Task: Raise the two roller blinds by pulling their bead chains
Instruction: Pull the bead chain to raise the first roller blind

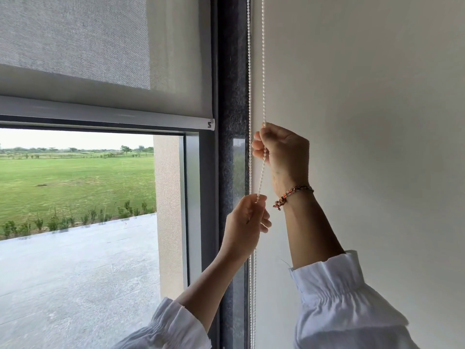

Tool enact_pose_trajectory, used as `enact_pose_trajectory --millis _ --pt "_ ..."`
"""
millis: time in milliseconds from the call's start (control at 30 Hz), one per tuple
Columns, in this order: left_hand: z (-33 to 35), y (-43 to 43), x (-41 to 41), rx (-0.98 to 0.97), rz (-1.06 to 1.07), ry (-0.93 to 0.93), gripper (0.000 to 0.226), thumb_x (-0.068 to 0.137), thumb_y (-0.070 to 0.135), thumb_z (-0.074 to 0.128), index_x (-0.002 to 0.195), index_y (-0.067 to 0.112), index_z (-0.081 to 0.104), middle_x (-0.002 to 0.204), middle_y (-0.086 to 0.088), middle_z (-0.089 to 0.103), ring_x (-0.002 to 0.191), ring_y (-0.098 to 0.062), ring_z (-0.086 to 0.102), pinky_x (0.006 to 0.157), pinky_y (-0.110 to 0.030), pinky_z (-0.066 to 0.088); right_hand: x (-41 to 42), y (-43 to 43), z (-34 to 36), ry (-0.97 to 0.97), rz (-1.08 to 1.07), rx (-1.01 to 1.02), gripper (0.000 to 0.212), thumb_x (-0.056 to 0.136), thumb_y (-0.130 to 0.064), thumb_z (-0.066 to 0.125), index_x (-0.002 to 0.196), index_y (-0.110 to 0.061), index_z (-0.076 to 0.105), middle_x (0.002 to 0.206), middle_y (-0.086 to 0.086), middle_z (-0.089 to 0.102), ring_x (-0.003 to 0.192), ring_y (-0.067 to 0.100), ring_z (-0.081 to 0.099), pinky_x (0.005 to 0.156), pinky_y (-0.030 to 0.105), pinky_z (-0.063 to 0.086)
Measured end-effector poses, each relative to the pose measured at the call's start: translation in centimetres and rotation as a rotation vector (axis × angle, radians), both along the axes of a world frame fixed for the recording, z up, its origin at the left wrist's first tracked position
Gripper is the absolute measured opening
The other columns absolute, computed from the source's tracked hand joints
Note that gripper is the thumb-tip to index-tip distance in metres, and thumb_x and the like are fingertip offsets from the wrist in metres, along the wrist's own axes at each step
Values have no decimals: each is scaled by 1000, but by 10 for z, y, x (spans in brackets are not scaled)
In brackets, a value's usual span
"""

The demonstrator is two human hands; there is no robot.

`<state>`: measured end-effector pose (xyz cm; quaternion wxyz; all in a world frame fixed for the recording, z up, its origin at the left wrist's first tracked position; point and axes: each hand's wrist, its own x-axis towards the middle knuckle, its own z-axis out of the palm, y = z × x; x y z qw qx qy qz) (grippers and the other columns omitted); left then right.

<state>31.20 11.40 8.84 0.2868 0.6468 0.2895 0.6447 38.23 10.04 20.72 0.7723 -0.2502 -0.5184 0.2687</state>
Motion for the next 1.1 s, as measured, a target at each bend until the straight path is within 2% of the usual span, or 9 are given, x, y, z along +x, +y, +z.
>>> enact_pose_trajectory --millis 100,233,333,467,533,667,833,967,1100 --pt "-7 11 -5 -45 80 10 16 92 9 51 88 22 61 69 2 64 57 -2 61 61 -27 56 -4 18 -14 -33 -40 -61 18 83 -5 61 99 -5 68 67 6 67 62 15 65 65 30 56" --pt "-17 31 -12 -65 143 85 18 87 3 53 88 17 64 72 7 66 56 5 62 60 -13 54 -13 46 -32 -93 -114 -127 23 82 -5 61 105 -3 66 65 1 66 67 19 67 74 35 58" --pt "-20 54 -18 -42 242 179 13 83 8 58 88 13 69 70 7 69 58 8 61 61 -8 47 -20 69 -41 -111 -141 -145 25 83 -4 61 108 -3 65 67 -4 66 66 17 67 80 38 57" --pt "-18 84 -29 -20 299 193 10 81 15 64 85 20 71 57 27 65 65 11 61 71 -16 48 -29 107 -44 -136 -239 -159 25 81 -10 64 105 -6 67 71 1 68 64 16 66 85 43 55" --pt "-19 100 -35 -20 324 158 6 79 15 67 82 19 71 52 28 61 63 14 60 68 -11 46 -35 126 -44 -165 -288 -151 24 78 -12 64 101 -7 69 69 1 69 63 15 65 86 46 54" --pt "-20 130 -44 -33 327 126 13 77 14 70 90 16 70 69 20 63 67 13 60 69 -4 45 -44 151 -45 -258 -383 -125 25 79 -11 65 102 -4 68 88 16 74 73 24 69 82 44 55" --pt "-18 145 -44 -23 326 123 12 77 6 67 84 15 71 65 23 60 62 19 56 60 -1 41 -51 162 -46 -404 -588 -79 18 80 -7 59 94 -3 70 90 16 73 83 28 69 79 40 55" --pt "-18 145 -41 27 373 116 10 75 -7 59 72 1 64 55 15 47 61 1 51 51 -1 34 -55 156 -44 -593 -826 -92 21 82 -6 52 98 -2 66 92 19 71 80 36 61 76 38 47" --pt "-21 151 -44 35 328 144 12 75 -7 59 82 0 65 63 10 51 57 15 52 55 -1 38 -58 155 -45 -673 -856 -154 25 85 -13 54 107 -5 61 102 16 69 97 34 62 81 37 45"
